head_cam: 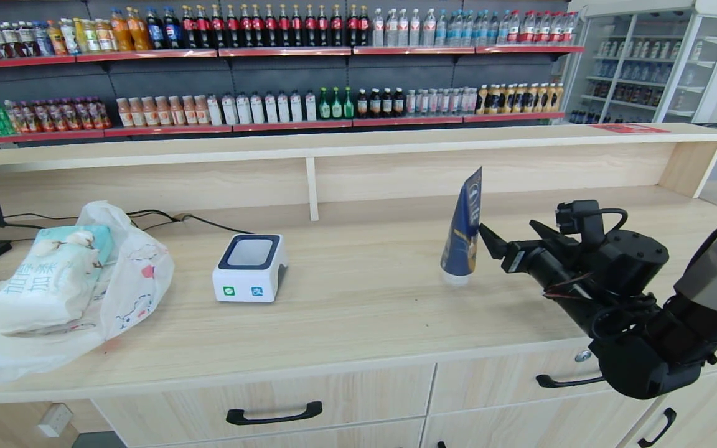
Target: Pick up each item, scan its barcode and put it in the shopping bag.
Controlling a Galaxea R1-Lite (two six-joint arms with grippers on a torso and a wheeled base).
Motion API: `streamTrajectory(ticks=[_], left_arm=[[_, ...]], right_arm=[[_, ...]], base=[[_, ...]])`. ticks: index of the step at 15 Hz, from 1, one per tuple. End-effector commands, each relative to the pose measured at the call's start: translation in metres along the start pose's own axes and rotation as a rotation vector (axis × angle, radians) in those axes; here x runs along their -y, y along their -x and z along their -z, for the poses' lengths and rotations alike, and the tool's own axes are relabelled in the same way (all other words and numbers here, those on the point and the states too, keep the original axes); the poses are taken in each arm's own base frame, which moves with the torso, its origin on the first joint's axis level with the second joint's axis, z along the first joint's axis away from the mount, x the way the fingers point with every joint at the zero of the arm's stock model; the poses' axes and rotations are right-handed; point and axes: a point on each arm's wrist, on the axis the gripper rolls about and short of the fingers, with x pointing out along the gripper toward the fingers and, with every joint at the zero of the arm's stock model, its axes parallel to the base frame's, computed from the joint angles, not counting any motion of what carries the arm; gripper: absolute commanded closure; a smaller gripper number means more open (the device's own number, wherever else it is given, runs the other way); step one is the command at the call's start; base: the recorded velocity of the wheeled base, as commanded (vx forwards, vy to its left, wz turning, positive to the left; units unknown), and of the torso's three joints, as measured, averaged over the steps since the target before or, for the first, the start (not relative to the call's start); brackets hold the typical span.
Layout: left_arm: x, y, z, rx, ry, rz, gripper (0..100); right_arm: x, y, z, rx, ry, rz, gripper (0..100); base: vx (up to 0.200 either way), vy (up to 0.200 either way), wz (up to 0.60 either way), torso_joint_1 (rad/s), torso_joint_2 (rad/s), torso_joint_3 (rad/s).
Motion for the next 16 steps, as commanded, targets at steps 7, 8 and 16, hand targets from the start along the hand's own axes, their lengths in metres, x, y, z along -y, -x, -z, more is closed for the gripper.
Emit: streamTrajectory(ticks=[7,8,16], left_arm=[[0.0000,0.0000,0.0000,0.000,0.000,-0.001,0],[0.0000,0.0000,0.0000,0.000,0.000,-0.001,0],[0.0000,0.0000,0.0000,0.000,-0.003,0.000,0]], right_arm=[[-0.0012,-0.0033,0.0055,-0.008,-0.001,-0.005,0],[-0.0017,-0.0033,0.0055,-0.008,-0.001,-0.006,0],[-0.0022,-0.0047,0.0087,-0.014,-0.001,-0.008,0]], base=[[0.000,0.000,0.00,0.000,0.00,0.000],[0.000,0.000,0.00,0.000,0.00,0.000],[0.000,0.000,0.00,0.000,0.00,0.000]])
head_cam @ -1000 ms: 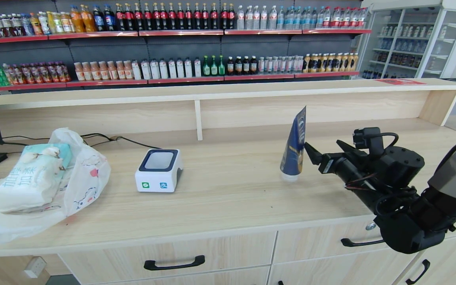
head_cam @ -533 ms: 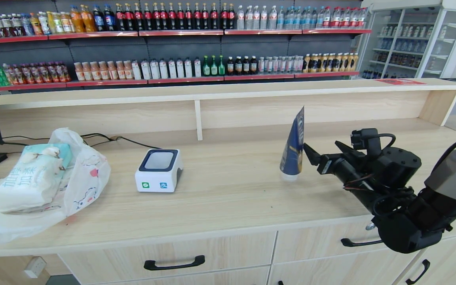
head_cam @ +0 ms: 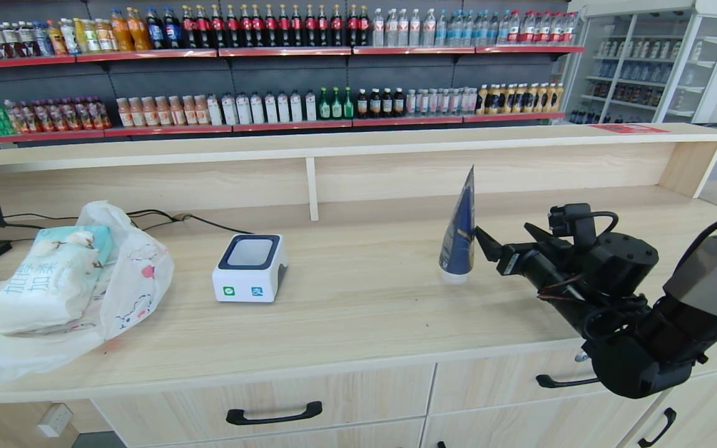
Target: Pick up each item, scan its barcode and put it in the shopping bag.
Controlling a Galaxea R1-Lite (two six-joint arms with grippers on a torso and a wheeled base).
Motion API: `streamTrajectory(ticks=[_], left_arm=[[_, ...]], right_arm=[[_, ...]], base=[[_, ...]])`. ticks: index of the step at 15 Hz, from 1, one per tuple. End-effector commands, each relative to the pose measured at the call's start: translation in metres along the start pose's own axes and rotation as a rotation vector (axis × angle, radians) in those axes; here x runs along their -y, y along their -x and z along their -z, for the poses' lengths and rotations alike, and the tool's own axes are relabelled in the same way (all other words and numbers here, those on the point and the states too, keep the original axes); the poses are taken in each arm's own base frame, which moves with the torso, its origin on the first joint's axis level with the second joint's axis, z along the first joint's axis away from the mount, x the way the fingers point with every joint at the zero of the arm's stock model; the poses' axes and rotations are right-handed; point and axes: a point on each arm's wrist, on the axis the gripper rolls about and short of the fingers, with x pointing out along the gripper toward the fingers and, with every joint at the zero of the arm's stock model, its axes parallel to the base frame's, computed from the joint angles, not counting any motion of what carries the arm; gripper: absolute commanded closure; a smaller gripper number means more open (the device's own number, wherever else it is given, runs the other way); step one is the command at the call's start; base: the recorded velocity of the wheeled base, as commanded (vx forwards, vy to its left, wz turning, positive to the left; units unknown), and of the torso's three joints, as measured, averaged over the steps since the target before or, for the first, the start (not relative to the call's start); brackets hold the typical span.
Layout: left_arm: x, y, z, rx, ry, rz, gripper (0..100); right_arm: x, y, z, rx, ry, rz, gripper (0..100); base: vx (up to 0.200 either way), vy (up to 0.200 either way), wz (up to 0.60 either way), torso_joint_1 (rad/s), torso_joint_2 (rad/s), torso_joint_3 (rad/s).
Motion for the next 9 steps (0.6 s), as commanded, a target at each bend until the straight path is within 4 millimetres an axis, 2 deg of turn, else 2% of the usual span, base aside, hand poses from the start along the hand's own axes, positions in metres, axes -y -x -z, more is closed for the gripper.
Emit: streamTrajectory(ticks=[1,9], left_arm=[[0.0000,0.0000,0.0000,0.000,0.000,-0.001,0],[0.0000,0.0000,0.0000,0.000,0.000,0.000,0]], right_arm=[[-0.0013,-0.0004,0.0009,-0.001,-0.001,-0.003,0],[-0.0035,-0.0026,0.0039,-0.004,-0.002,-0.009,0]], base=[[0.000,0.000,0.00,0.000,0.00,0.000],[0.000,0.000,0.00,0.000,0.00,0.000]])
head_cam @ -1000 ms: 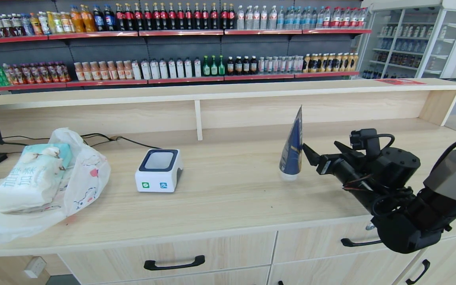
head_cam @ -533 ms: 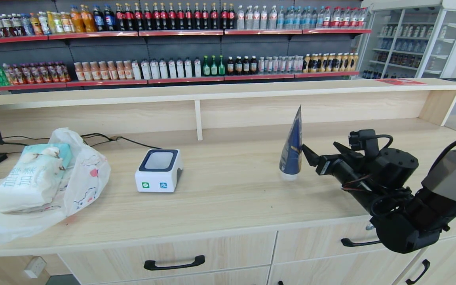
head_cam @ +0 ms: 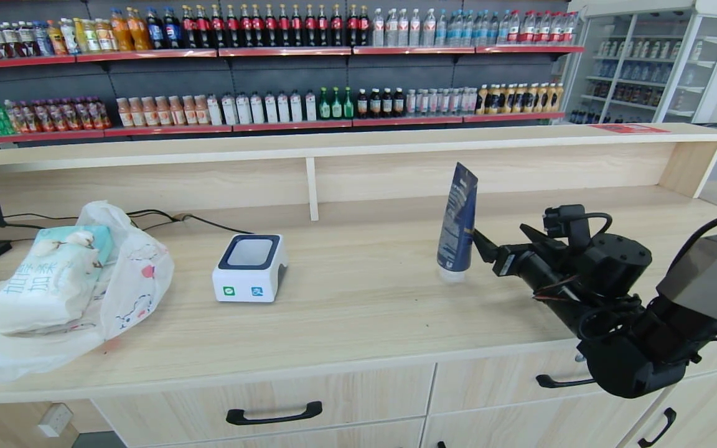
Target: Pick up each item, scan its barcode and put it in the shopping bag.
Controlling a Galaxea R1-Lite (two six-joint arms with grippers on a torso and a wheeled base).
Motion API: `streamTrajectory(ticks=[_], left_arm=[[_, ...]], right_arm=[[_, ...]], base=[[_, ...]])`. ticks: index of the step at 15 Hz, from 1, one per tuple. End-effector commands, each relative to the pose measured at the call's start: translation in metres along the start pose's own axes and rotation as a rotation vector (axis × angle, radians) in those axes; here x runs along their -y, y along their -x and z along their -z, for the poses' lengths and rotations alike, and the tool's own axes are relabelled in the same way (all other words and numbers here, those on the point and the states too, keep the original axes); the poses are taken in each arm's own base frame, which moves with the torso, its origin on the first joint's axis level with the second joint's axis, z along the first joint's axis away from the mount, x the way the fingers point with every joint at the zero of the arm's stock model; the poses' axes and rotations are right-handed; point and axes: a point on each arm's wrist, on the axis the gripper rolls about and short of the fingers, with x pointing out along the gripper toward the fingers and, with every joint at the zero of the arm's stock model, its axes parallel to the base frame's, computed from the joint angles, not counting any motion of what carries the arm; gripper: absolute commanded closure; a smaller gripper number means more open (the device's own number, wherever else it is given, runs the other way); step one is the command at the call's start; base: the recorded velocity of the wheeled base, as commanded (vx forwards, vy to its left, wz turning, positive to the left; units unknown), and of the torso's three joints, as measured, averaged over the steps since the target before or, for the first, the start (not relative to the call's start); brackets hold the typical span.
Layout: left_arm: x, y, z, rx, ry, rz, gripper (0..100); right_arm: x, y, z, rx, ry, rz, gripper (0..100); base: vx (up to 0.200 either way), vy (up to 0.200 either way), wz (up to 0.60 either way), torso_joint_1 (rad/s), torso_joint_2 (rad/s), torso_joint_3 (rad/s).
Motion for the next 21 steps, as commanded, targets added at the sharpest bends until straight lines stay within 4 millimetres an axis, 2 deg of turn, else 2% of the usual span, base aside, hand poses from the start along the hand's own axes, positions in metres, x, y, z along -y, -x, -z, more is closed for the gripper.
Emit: streamTrajectory(ticks=[1,5,7,12,15,17,21], left_arm=[[0.000,0.000,0.000,0.002,0.000,0.000,0],[0.000,0.000,0.000,0.000,0.000,-0.002,0],[0.000,0.000,0.000,0.000,0.001,0.000,0],[0.000,0.000,0.000,0.000,0.003,0.000,0],[0.000,0.000,0.000,0.000,0.003,0.000,0],[0.000,0.000,0.000,0.000,0.003,0.000,0],[0.000,0.000,0.000,0.000,0.003,0.000,0]], right_arm=[[0.000,0.000,0.000,0.001,0.000,0.001,0],[0.004,0.002,0.001,-0.007,0.003,0.010,0],[0.005,0.007,-0.006,0.000,0.004,0.015,0],[0.005,0.044,-0.027,-0.017,0.005,0.017,0],[-0.010,0.056,-0.040,0.009,0.002,-0.030,0],[-0.028,0.053,-0.039,0.012,-0.004,-0.087,0],[-0.044,0.047,-0.029,-0.005,-0.010,-0.133,0]], base=[[0.000,0.000,0.00,0.000,0.00,0.000],[0.000,0.000,0.00,0.000,0.00,0.000],[0.000,0.000,0.00,0.000,0.00,0.000],[0.000,0.000,0.00,0.000,0.00,0.000],[0.000,0.000,0.00,0.000,0.00,0.000],[0.000,0.000,0.00,0.000,0.00,0.000],[0.000,0.000,0.00,0.000,0.00,0.000]])
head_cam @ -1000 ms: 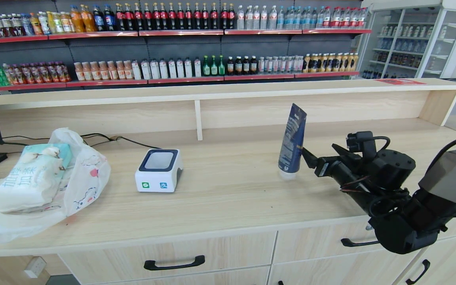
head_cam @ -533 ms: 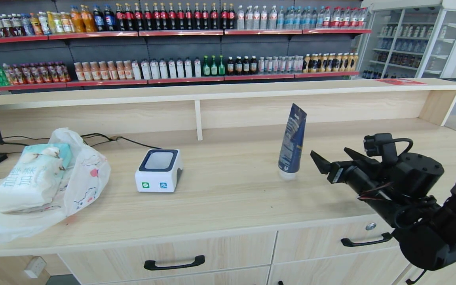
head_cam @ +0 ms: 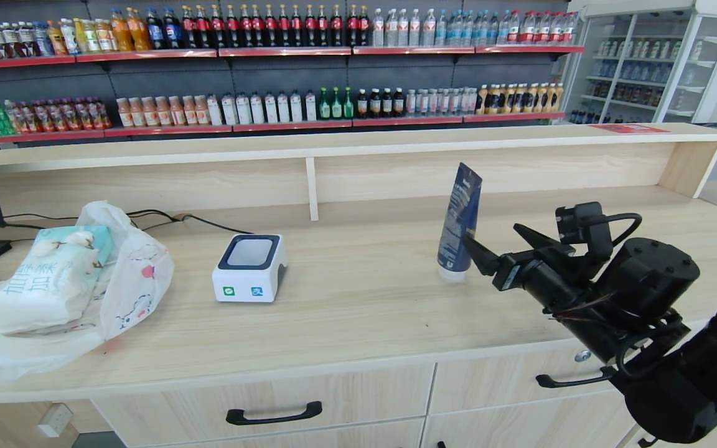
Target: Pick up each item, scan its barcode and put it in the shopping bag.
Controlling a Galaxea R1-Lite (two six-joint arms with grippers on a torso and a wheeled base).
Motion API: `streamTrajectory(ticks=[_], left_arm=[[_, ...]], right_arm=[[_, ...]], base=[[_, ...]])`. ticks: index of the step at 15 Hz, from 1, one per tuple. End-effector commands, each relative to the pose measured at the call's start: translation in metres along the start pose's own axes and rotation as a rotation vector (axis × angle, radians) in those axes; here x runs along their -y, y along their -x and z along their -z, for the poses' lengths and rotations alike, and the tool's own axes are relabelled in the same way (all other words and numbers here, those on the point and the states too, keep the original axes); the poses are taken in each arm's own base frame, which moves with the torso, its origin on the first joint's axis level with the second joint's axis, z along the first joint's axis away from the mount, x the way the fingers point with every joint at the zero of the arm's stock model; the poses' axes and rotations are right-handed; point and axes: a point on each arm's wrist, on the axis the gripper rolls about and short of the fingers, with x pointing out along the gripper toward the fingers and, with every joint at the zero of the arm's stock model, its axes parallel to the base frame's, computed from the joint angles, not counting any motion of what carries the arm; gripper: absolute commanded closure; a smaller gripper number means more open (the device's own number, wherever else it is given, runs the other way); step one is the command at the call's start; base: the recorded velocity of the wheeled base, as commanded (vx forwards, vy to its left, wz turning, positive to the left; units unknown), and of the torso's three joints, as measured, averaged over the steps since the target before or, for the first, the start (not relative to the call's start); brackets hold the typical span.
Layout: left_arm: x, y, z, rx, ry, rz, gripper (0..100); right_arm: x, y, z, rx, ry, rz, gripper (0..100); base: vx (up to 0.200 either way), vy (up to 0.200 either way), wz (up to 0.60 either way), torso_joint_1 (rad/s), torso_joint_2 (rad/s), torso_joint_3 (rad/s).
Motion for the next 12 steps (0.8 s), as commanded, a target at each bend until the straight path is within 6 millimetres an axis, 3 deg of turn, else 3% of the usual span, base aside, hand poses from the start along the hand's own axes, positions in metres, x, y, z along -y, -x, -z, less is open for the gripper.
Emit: streamTrajectory(ticks=[1,2,7,12], left_arm=[[0.000,0.000,0.000,0.000,0.000,0.000,0],[0.000,0.000,0.000,0.000,0.000,0.000,0],[0.000,0.000,0.000,0.000,-0.001,0.000,0],[0.000,0.000,0.000,0.000,-0.004,0.000,0]], right_arm=[[-0.004,-0.005,0.007,-0.015,-0.001,-0.013,0],[-0.004,-0.021,0.015,-0.002,0.000,-0.012,0],[-0.004,-0.049,0.030,0.016,-0.002,0.003,0],[-0.002,-0.061,0.037,0.029,-0.006,0.010,0]], base=[[0.000,0.000,0.00,0.000,0.00,0.000],[0.000,0.000,0.00,0.000,0.00,0.000],[0.000,0.000,0.00,0.000,0.00,0.000],[0.000,0.000,0.00,0.000,0.00,0.000]])
